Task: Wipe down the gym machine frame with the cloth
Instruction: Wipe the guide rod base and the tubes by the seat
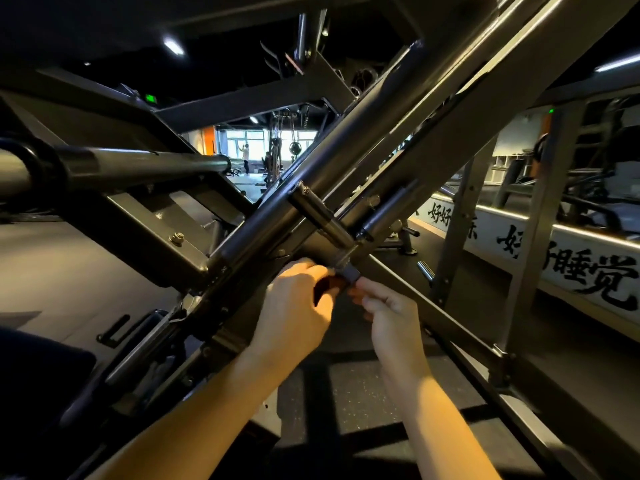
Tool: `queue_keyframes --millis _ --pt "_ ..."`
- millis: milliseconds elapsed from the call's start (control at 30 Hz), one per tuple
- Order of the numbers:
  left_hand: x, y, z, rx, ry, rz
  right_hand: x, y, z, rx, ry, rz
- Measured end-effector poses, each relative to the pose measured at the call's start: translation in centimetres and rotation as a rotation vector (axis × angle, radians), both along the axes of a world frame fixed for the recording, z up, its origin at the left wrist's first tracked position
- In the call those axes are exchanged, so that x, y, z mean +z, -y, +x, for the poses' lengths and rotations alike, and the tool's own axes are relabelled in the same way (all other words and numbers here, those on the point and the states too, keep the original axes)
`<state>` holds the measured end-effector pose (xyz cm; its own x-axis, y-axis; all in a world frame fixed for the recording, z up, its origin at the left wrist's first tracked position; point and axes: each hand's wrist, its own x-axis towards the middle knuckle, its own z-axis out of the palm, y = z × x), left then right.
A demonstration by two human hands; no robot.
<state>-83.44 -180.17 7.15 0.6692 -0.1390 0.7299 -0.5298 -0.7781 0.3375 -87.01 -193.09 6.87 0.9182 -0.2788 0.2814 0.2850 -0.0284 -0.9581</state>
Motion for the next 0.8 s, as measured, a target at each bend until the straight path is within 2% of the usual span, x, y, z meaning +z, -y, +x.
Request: queue_keyframes --millis 100,200,300,467,567,700,800 --pt "0.6 1.6 0.3 -0.044 0.031 0.019 0.4 0.1 -0.3 0.012 -0.003 0.031" --pt "-1.5 0.1 0.1 0.073 -0.019 0.035 0.3 0.4 -0.1 0.016 -0.017 0.018" --pt "-3.8 -1.3 0.5 0.054 0.018 -0.030 0.2 0.5 0.1 0.009 -0.010 0.004" --pt "-1.4 0.8 -1.2 -0.028 0.158 -0.044 -0.2 1.0 0.4 0.048 0.034 -0.018" --pt "-0.5 1.0 0.2 -0.052 0.119 -0.085 -0.2 1.5 1.2 0.028 0.020 0.026" --pt "-0.8 1.2 1.6 -0.006 0.143 0.065 -0.1 1.5 2.5 0.020 0.083 0.017" --pt "-1.2 1.6 2.0 0.040 0.202 0.061 -0.6 1.6 3.4 -0.016 0.107 -0.047"
